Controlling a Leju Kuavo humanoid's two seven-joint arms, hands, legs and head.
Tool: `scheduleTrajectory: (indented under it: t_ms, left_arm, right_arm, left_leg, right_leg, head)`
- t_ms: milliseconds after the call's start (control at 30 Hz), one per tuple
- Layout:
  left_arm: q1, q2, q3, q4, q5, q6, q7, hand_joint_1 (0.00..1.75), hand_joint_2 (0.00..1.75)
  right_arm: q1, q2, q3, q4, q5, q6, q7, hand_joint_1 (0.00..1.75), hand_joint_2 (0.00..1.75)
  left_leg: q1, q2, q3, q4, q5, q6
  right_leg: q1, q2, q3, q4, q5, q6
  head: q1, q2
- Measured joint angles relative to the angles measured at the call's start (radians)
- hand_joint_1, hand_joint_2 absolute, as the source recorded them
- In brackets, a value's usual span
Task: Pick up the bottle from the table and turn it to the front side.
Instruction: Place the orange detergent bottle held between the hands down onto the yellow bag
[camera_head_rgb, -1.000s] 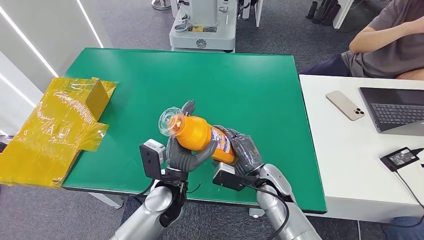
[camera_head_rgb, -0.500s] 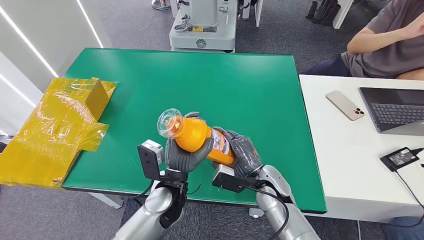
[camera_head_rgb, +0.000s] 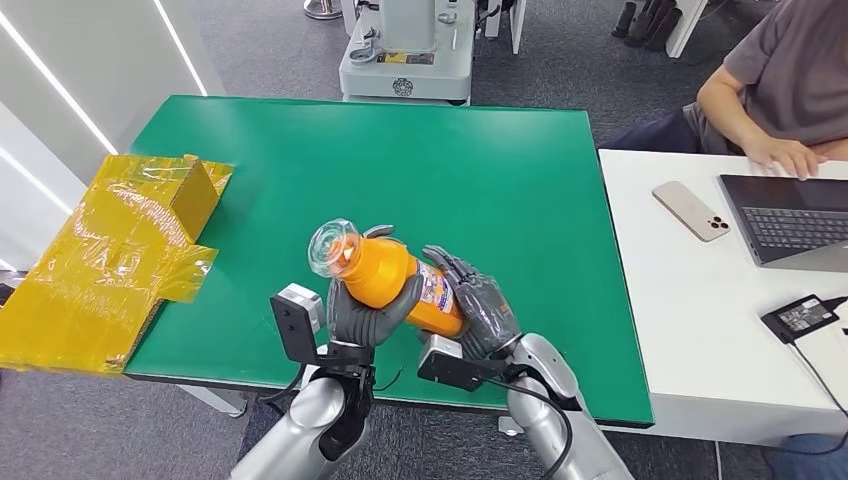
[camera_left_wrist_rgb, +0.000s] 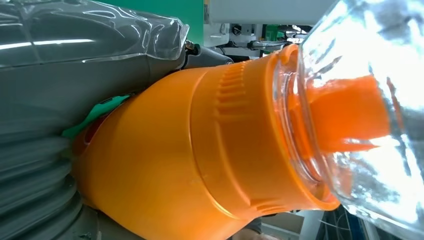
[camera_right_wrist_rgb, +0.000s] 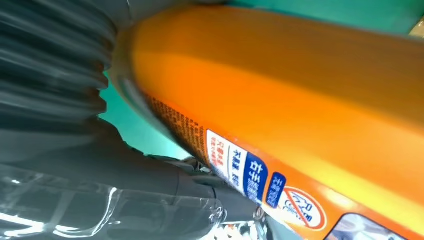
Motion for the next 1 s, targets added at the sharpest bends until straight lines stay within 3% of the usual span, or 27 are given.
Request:
scheduleTrajectory:
  t_ms: [300,567,1000]
  left_arm:
    - [-0.009,-0.008,0.0,-0.012,0.001,0.003,-0.002,1.75,1.75]
    - [0.015,-0.016,0.007,-0.021,-0.021,0.003,0.017,1.75,1.75]
    - [0.02,-0.02,0.054,-0.044,-0.114,0.003,0.026,1.75,1.75]
  right_arm:
    - [0.122,0.0,-0.028,-0.204,-0.122,-0.119,0.009,0.0,1.75]
    - [0.274,0.0,-0.104,-0.498,-0.326,-0.289,-0.06,0.0,1.75]
    - [0.405,0.0,-0.143,-0.767,-0.434,-0.243,-0.149,0.0,1.75]
  left_leg:
    - [0.0,-0.001,-0.001,0.0,0.0,0.0]
    - [0.0,-0.002,-0.001,0.0,-0.001,0.0]
    - [0.0,-0.002,-0.001,0.0,-0.001,0.001]
  right_leg:
    - [0.0,-0.001,0.0,0.0,0.0,0.0]
    - [0.0,-0.002,-0.001,0.0,-0.001,0.0]
    - [0.0,-0.002,-0.001,0.0,-0.001,0.0]
  head:
    - [0.0,0.0]
    - [0.0,0.0]
    - [0.0,0.0]
